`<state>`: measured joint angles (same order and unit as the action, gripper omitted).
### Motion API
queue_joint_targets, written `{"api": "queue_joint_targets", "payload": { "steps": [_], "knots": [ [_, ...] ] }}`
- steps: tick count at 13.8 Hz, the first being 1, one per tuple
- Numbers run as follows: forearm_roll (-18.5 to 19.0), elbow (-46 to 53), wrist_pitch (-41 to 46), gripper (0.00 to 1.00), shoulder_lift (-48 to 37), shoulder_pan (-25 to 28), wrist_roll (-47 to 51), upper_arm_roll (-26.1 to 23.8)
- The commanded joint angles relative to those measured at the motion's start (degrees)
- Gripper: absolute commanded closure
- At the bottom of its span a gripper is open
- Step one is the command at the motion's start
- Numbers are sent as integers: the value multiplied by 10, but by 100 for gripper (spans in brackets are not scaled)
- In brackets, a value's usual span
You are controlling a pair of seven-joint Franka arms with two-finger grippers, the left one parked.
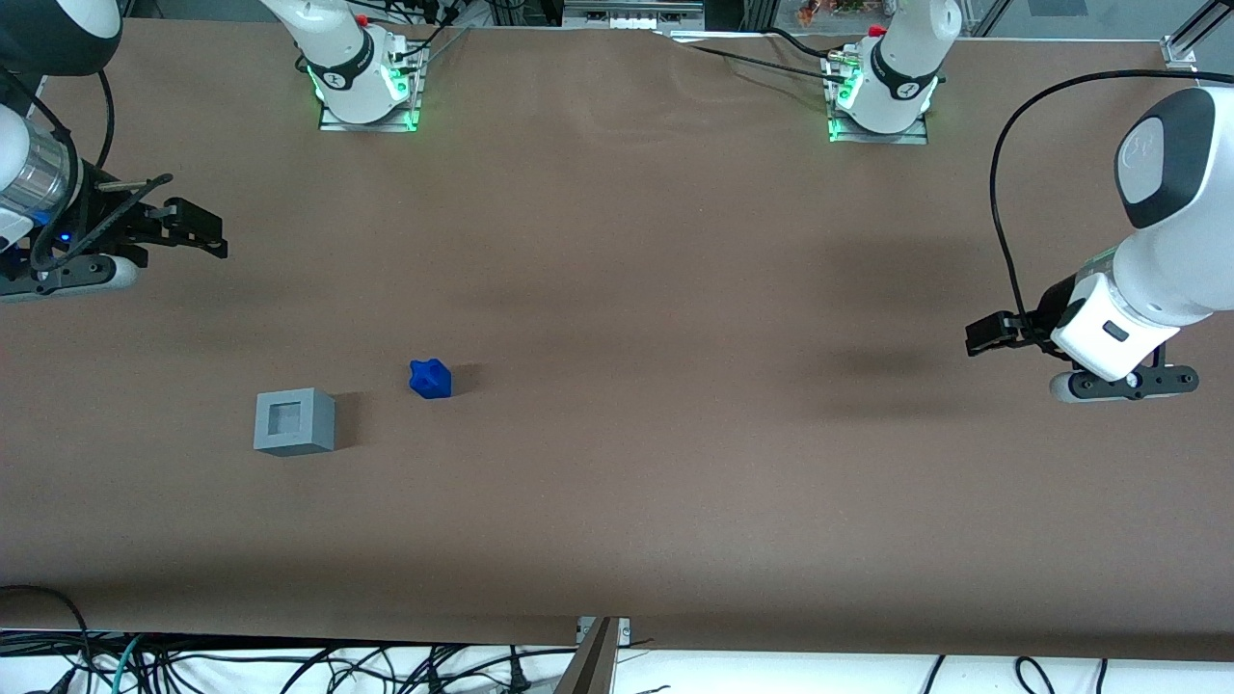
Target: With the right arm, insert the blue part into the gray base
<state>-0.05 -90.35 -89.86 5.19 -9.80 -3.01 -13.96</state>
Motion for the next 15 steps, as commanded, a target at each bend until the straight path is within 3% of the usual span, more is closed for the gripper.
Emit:
{"api": "queue_joint_targets", "payload": {
  "steps": [1,15],
  "knots": [
    [8,16,15,1,5,-2,-7,-2],
    [14,14,18,1,3,-1,-1,-11]
  ]
}}
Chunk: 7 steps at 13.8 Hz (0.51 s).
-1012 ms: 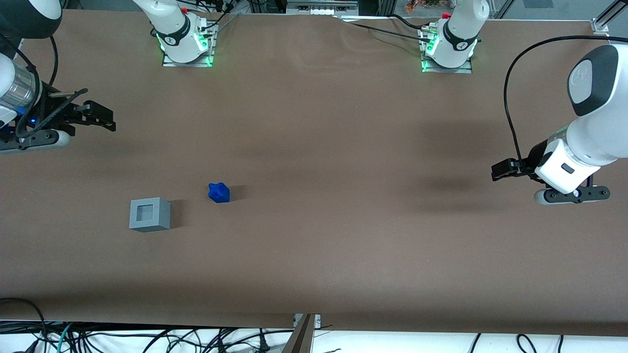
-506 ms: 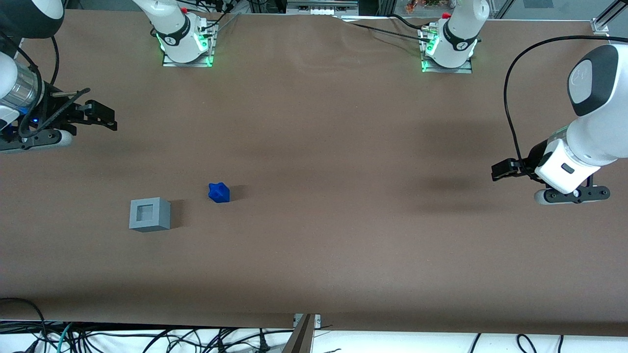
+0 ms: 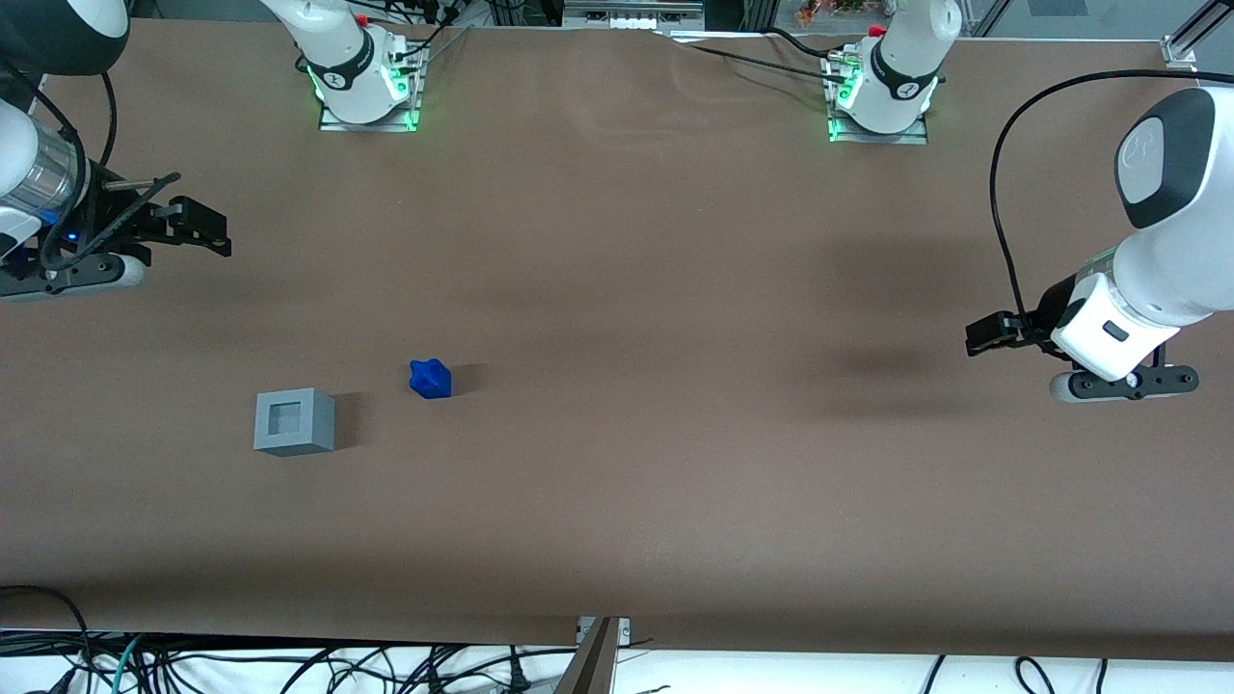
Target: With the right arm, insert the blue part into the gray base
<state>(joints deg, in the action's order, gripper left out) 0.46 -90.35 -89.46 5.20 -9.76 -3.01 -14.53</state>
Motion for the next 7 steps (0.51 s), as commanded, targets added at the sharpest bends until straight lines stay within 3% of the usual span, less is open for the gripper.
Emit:
{"api": "queue_joint_targets", "payload": {
  "steps": [1,7],
  "knots": [
    [9,14,14,1,2,-2,-1,-5],
    [9,12,13,1,3,-2,7,-8]
  ]
}}
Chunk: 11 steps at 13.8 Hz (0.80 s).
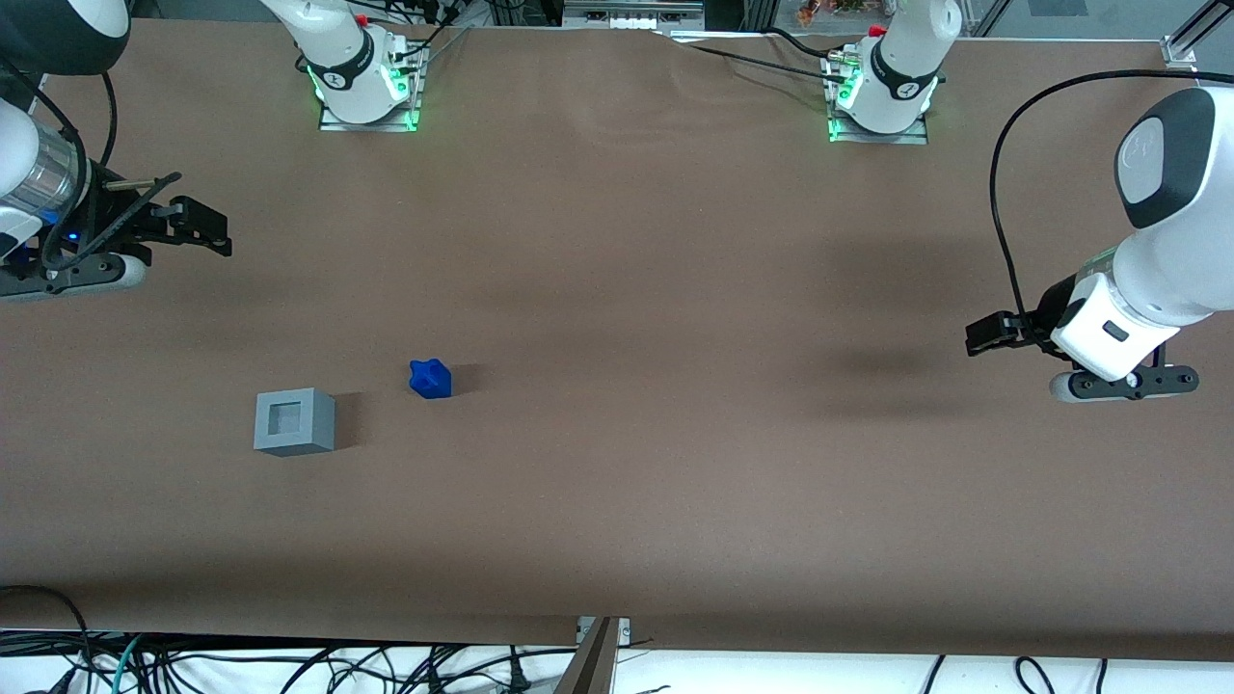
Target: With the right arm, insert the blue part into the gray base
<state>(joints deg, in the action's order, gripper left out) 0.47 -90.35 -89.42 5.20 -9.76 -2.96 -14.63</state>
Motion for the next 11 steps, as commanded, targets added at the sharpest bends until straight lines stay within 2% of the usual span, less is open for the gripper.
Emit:
{"api": "queue_joint_targets", "payload": {
  "steps": [1,4,9,11],
  "knots": [
    [9,11,11,1,4,-2,8,-14],
    [9,-8,-18,1,15,-2,46,-35],
    [9,-84,-178,1,61,-1,161,-96],
    [13,-114,-256,1,93,1,174,-109]
  ]
}}
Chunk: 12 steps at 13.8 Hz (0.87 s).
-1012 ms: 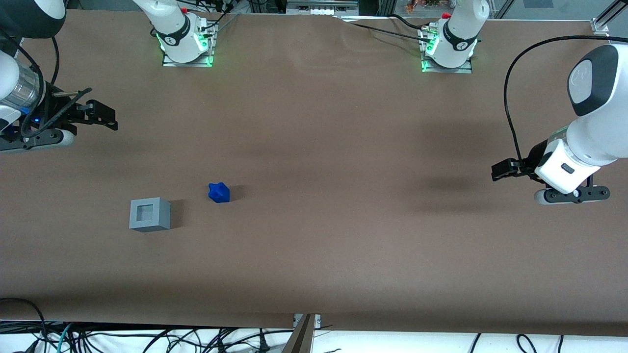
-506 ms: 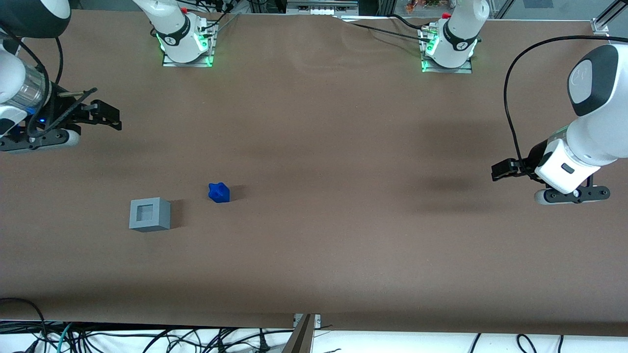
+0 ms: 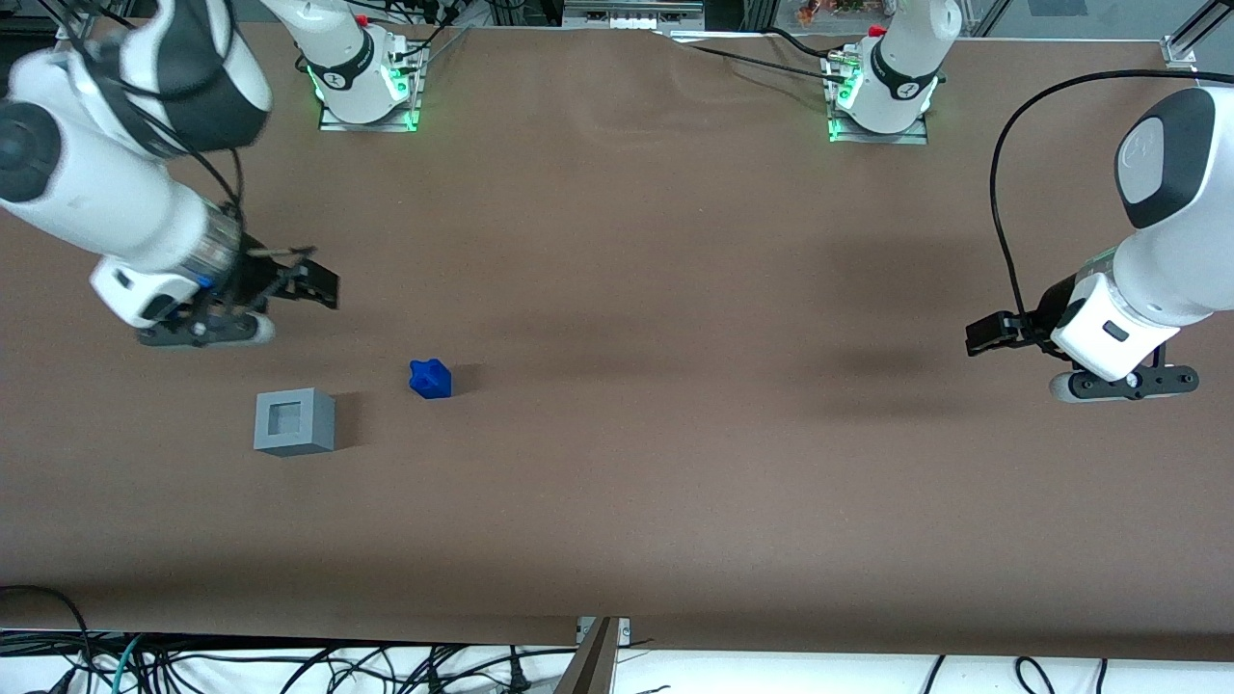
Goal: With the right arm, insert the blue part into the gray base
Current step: 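Move the open right gripper over the blue block and lower it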
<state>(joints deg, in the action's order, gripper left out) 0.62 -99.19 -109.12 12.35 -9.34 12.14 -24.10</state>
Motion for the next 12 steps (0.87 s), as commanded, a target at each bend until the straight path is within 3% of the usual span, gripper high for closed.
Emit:
{"api": "queue_joint_targets", "payload": {
  "steps": [1,4,10,12],
  "knots": [
    [29,-48,-110,1,36,-2,45,-24],
    [102,-86,-233,1,93,5,113,-36],
    [214,-106,-349,1,181,28,219,-36],
    [226,-124,-372,2,185,28,234,-35]
  ]
}}
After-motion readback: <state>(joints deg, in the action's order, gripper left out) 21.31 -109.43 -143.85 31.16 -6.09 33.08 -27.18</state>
